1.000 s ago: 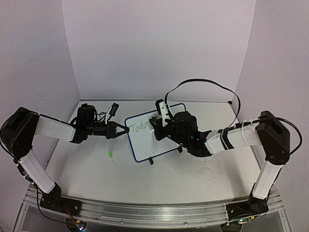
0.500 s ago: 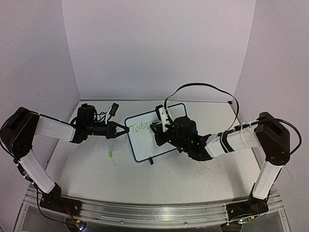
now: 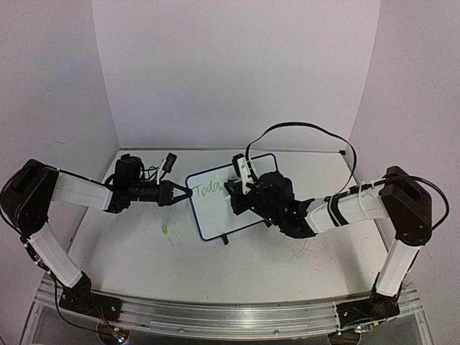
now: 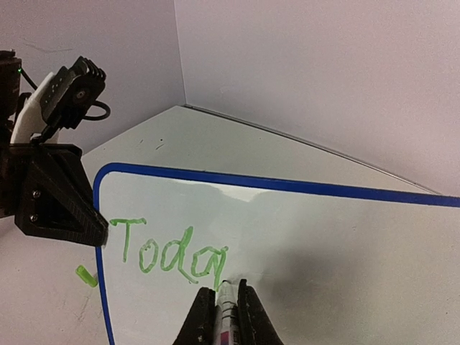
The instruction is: Write a sentence on the whiteboard
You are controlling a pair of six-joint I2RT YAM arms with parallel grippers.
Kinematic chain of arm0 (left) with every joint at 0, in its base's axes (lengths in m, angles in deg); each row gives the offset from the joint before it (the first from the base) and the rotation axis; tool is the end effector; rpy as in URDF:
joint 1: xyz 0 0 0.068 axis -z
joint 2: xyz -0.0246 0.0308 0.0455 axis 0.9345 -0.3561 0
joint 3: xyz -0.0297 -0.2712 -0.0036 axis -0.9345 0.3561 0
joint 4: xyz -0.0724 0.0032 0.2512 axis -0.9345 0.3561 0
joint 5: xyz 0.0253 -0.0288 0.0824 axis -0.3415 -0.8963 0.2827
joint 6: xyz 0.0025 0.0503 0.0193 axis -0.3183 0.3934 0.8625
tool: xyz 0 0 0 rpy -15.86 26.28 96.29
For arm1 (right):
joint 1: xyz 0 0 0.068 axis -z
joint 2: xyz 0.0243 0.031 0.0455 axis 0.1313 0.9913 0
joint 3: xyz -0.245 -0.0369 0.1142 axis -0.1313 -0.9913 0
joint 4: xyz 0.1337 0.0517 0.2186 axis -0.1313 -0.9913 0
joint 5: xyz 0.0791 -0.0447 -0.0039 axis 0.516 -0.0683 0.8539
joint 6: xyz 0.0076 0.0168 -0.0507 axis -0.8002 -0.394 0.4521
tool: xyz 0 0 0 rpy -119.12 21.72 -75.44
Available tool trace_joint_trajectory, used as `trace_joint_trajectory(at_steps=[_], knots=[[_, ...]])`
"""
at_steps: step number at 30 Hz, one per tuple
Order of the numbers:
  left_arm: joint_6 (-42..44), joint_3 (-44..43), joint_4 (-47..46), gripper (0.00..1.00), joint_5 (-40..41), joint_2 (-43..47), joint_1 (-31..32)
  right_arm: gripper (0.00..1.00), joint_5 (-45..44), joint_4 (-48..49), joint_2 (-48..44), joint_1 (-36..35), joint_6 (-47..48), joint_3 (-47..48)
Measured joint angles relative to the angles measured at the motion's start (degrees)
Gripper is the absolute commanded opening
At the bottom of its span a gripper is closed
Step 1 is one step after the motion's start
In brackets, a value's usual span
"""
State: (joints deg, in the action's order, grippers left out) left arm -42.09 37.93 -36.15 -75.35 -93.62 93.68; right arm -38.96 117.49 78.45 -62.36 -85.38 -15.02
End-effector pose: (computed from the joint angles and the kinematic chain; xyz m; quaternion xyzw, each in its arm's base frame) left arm 0.2857 -0.1602 0.1915 0.2958 0.7304 -0.4980 0.3620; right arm 0.2369 0.3262 0.2169 -0.2787 0.6968 0.2656 0.6052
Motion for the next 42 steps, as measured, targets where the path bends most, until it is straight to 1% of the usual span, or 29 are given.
trace_joint_trajectory(at_steps=[25,42], knots=[[0.00,0.00,0.00,0.00,0.00,0.00,0.00,0.00,-0.59,-0.24,-0.02,0.80,0.25,2.10],[0.00,-0.02,0.31,0.00,0.04,0.00,0.00,0.00,-0.56,0.28,-0.54,0.67,-0.37,-0.58]])
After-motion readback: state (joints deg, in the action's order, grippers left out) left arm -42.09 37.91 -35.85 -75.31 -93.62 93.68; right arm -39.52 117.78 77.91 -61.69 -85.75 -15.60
